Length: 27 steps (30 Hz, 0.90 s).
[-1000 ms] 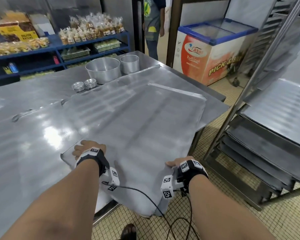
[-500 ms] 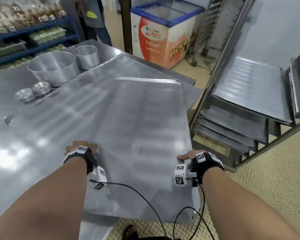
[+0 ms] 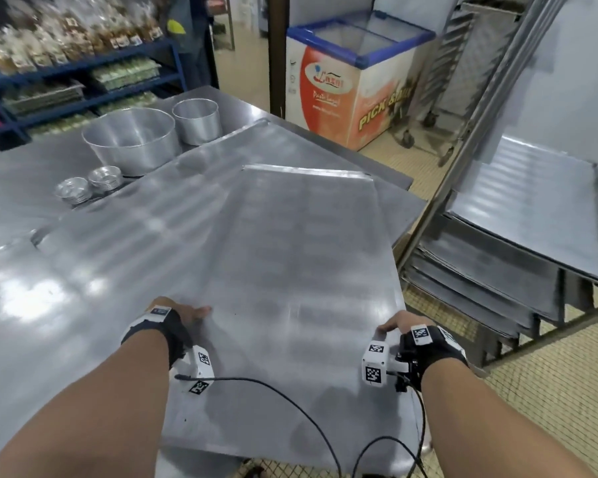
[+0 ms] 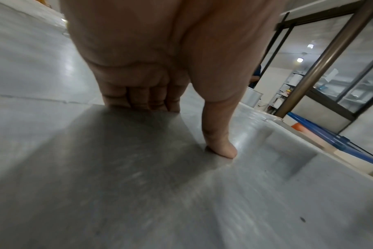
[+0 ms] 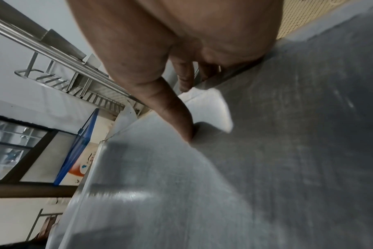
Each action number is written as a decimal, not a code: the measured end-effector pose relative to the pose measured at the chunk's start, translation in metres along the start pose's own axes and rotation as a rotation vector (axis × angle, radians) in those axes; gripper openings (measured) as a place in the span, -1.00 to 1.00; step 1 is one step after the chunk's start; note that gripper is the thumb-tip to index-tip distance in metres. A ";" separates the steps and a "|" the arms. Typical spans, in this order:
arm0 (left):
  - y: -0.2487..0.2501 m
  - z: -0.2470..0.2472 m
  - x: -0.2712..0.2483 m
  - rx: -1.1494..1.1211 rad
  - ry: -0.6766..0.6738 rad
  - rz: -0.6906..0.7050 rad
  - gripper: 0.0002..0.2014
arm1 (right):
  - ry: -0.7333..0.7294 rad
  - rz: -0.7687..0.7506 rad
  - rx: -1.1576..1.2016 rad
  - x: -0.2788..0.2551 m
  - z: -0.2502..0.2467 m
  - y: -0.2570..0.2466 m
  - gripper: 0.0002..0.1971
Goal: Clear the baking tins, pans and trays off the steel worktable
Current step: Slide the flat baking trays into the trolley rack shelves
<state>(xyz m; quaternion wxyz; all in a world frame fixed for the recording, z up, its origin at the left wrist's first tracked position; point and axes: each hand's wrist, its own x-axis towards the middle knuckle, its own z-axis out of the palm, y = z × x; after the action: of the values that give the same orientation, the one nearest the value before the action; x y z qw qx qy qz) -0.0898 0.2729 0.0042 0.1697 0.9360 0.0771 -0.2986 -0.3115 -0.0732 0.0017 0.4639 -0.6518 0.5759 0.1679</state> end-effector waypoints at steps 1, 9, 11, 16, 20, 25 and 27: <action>0.001 -0.002 -0.005 0.009 -0.021 0.008 -0.38 | -0.001 0.014 -0.008 0.005 -0.003 -0.003 -0.74; -0.010 0.033 -0.042 -0.159 0.081 -0.253 -0.31 | -0.138 -0.216 -0.295 0.050 -0.036 -0.047 -0.79; -0.012 0.044 -0.056 -0.173 0.085 -0.330 -0.20 | -0.162 -0.341 -0.469 0.053 -0.046 -0.061 -0.62; -0.015 0.071 -0.110 -0.328 0.130 -0.546 -0.18 | -0.149 -0.687 -0.948 0.058 -0.057 -0.090 -0.70; -0.024 0.095 -0.146 -0.406 0.167 -0.631 -0.24 | -0.230 -0.812 -1.147 0.075 -0.051 -0.103 -0.65; -0.030 0.119 -0.184 -0.473 0.216 -0.708 -0.34 | -0.213 -0.863 -1.115 0.075 -0.039 -0.108 -0.64; -0.032 0.128 -0.195 -0.500 0.220 -0.732 -0.35 | -0.200 -0.853 -1.062 0.067 -0.038 -0.105 -0.65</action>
<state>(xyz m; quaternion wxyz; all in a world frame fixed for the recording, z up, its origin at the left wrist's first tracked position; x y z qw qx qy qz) -0.3241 0.2477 0.0117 0.2646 0.8035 0.4901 -0.2101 -0.2097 -0.1536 0.0136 0.1578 -0.9420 0.0631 0.2894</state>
